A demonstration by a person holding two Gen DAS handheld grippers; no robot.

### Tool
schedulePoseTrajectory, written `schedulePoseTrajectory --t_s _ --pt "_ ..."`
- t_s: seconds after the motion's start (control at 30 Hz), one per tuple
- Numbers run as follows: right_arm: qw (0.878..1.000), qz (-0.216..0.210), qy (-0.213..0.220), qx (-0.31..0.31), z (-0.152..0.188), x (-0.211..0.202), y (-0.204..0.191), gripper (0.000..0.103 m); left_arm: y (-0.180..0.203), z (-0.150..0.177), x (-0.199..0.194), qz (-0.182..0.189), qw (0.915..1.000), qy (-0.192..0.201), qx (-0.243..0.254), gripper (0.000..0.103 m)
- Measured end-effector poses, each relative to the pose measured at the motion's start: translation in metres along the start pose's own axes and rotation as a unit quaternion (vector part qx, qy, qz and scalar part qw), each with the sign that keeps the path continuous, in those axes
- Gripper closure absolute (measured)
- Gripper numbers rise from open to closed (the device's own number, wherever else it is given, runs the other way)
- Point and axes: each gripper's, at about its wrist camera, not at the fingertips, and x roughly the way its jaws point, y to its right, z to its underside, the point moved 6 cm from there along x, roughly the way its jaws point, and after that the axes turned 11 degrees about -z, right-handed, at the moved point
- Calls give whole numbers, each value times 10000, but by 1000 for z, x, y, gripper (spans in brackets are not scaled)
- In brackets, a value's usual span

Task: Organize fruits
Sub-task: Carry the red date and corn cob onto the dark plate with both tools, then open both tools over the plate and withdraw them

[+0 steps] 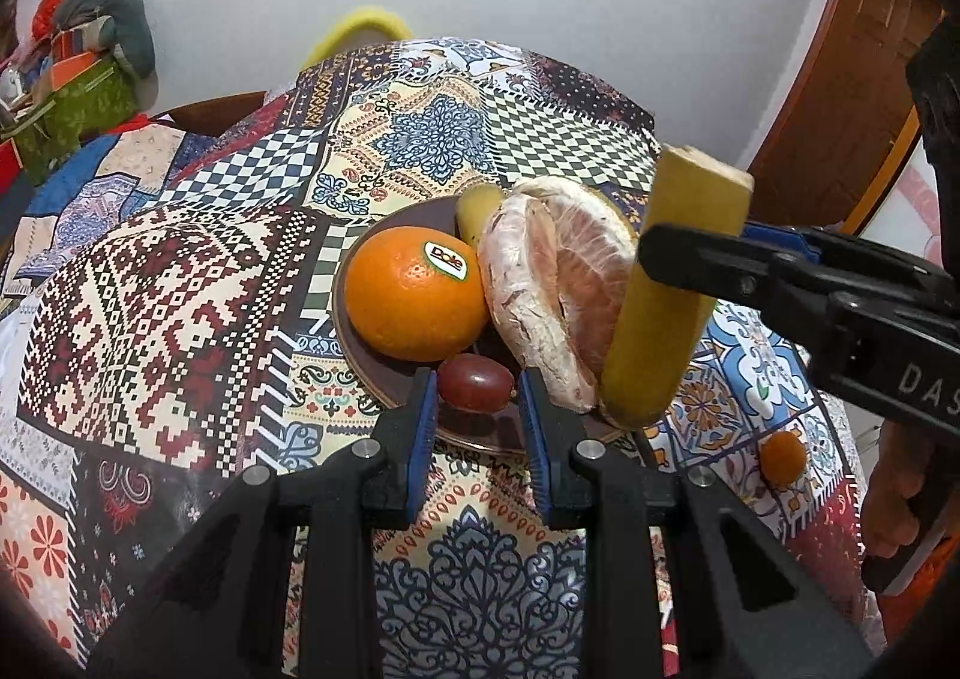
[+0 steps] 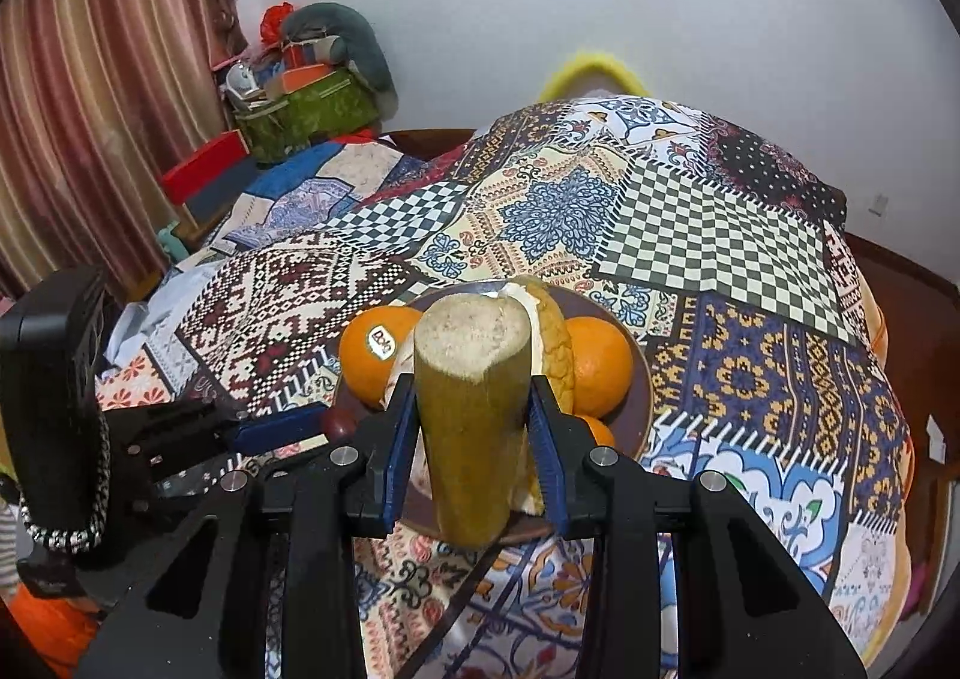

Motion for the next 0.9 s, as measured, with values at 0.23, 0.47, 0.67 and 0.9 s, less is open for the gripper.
schedulePoseTrajectory --t_s 0.23,0.47,0.67,0.9 --pt "9998 96 -115 -119 -6 14 -2 70 -1 -1 9 30 9999 -95 -26 76" --pt "9996 215 -127 -128 -7 14 1 69 -1 1 12 70 9997 -238 -59 69" --pt "9996 262 16 -99 -7 -5 4 61 -6 0 -2 75 9996 -188 -189 69" --pt "9989 399 206 -107 0 -41 2 61 0 -2 -42 -9 9999 90 -113 69"
